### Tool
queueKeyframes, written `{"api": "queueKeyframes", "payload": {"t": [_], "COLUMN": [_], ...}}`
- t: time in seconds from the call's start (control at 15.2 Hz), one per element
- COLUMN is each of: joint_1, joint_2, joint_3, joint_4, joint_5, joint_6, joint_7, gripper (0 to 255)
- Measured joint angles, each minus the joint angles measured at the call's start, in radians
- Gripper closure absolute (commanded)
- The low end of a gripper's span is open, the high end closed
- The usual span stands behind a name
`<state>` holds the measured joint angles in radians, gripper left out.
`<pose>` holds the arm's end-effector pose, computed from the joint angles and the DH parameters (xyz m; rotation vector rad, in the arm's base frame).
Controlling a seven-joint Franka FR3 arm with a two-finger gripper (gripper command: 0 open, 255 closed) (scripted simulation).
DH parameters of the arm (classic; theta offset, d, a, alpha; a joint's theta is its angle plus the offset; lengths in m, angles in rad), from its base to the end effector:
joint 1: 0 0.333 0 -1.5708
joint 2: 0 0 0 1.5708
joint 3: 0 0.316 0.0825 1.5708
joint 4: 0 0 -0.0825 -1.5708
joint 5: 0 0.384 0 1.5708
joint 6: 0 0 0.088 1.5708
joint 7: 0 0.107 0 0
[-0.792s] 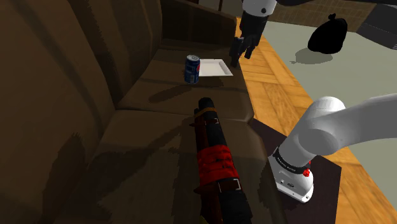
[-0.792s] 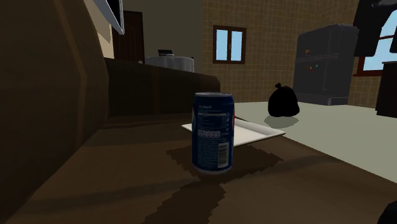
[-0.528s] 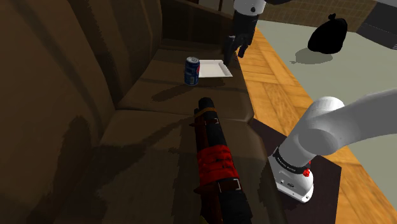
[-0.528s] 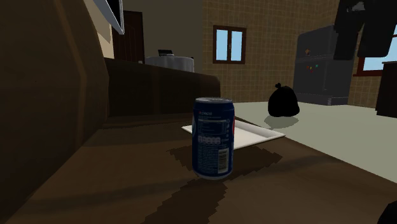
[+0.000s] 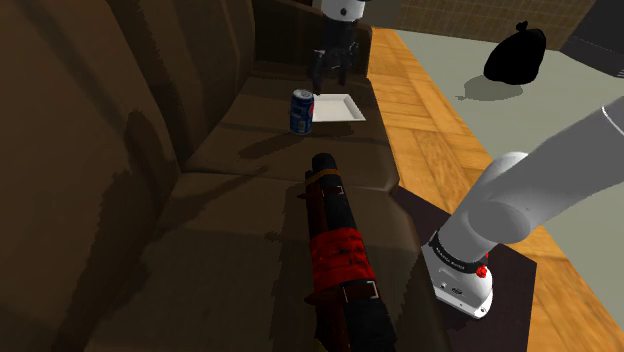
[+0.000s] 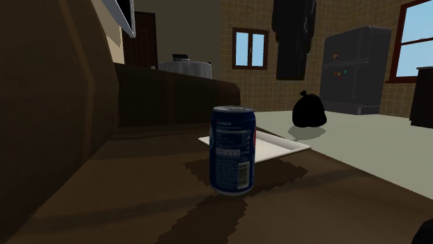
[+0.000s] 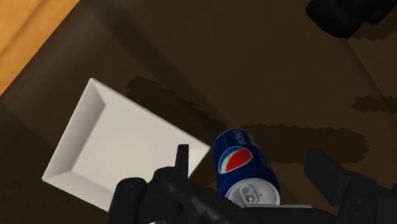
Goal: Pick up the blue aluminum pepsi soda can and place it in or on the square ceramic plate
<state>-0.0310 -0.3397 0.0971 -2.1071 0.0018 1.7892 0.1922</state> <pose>0.4546 0.0350 0.5585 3.1069 -0.2048 0.0374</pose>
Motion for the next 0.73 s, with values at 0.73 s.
{"api": "queueKeyframes", "payload": {"t": [0.73], "joint_1": [-0.004], "joint_2": [0.235], "joint_3": [0.01], "joint_4": [0.135], "joint_5": [0.009], "joint_6": [0.087], "joint_7": [0.053], "gripper": [0]}}
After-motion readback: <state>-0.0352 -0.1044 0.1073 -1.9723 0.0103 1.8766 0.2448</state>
